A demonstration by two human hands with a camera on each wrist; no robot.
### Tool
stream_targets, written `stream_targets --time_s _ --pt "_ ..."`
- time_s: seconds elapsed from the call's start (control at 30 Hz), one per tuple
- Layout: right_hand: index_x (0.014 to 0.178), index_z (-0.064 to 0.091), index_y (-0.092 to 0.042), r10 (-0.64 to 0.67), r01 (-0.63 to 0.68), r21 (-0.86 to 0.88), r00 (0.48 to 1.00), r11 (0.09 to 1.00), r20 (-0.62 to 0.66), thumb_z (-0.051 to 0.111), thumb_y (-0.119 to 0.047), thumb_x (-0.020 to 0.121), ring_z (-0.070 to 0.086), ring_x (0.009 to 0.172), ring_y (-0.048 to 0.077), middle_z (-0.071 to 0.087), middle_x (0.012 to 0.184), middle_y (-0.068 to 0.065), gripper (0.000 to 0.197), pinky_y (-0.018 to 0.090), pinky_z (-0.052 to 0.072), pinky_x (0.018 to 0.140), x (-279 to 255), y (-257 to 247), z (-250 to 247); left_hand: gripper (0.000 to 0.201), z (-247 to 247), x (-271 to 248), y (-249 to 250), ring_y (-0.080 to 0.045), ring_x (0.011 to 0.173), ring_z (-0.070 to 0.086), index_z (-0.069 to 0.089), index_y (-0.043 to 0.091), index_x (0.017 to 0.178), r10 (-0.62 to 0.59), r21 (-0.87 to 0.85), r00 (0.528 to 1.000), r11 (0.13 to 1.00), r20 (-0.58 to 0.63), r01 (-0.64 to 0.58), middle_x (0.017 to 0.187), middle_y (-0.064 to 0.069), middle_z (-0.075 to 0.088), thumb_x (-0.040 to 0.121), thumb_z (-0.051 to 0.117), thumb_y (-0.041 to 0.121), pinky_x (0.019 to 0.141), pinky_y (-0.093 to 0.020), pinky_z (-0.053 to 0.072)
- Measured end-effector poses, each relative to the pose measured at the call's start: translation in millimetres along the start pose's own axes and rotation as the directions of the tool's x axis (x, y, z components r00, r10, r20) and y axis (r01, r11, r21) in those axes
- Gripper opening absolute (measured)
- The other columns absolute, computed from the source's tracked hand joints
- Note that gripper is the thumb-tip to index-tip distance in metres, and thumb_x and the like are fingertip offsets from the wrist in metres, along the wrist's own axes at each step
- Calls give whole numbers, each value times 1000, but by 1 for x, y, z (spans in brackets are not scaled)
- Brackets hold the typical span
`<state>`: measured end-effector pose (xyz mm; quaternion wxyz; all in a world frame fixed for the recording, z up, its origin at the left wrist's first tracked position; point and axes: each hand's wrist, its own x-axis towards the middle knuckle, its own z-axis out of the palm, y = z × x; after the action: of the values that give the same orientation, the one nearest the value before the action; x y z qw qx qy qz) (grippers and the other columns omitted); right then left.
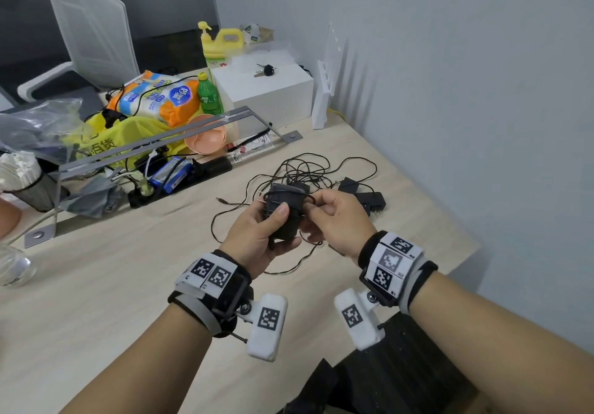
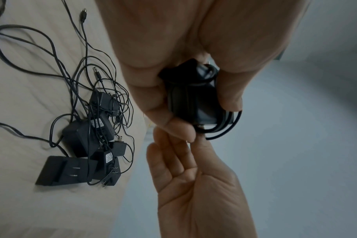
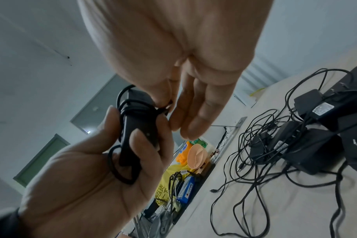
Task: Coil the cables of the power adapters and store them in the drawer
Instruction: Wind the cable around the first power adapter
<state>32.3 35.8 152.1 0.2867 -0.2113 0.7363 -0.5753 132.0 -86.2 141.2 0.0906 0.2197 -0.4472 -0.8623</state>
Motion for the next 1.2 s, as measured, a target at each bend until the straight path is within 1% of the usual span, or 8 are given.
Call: stream_targets --time_s 0.17,0.3,0.47,0.57,0.63,0.8,1.0,1.2 --pt "111 67 -10 -34 33 -69 999 997 -23 64 -5 90 71 81 31 74 82 15 22 40 60 78 3 -1 -7 35 1 1 1 -20 84 68 52 12 113 28 -40 999 999 31 -27 105 -14 63 80 59 20 58 -29 55" --pt "106 73 -18 -91 81 -284 996 956 -24 69 -12 86 70 83 14 75 85 -1 21 33 56 86 5 5 -14 32 1 1 3 -20 81 69 52 13 114 50 -99 997 994 62 -44 100 -12 66 84 65 19 56 -28 54" --pt "91 76 -23 -76 56 -336 996 940 -46 68 -10 87 70 80 22 73 84 0 15 27 58 73 3 11 -29 74 -7 3 6 -23 90 67 55 15 117 62 -142 987 989 149 -40 106 -8 69 55 91 37 57 -28 53" --pt "84 75 -32 -75 42 -362 994 931 -77 70 -14 86 70 80 20 72 83 -7 19 38 59 80 8 15 -40 83 -9 3 4 -26 91 66 51 11 124 43 -132 983 991 176 -20 111 -10 67 56 91 37 56 -29 52" --pt "88 75 -30 -81 52 -398 995 916 -57 70 -14 86 68 86 12 72 86 -9 17 36 56 88 9 16 -45 78 -7 3 1 -25 90 67 49 10 127 37 -122 988 992 150 -19 113 -12 65 62 86 33 56 -29 52" --pt "116 67 -29 -50 54 -417 999 907 22 67 -22 88 64 100 6 68 108 -14 28 35 52 96 6 23 -42 33 -5 9 -4 -21 86 67 54 19 113 51 33 994 998 96 -55 98 -7 69 82 66 17 63 -31 56" --pt "121 62 -26 -129 133 -261 991 956 34 68 -49 78 66 95 5 68 106 -8 49 31 55 87 -3 25 -21 52 -1 13 -29 -27 92 67 53 15 122 14 222 998 975 54 -26 111 -18 62 73 71 15 70 -40 58" --pt "103 67 -26 -27 0 -275 995 961 -94 71 -31 84 67 85 7 71 91 -7 19 32 56 85 -13 49 -20 49 -9 17 -59 -26 81 67 55 16 119 -77 441 996 896 40 52 104 -18 64 77 78 8 60 -33 55"
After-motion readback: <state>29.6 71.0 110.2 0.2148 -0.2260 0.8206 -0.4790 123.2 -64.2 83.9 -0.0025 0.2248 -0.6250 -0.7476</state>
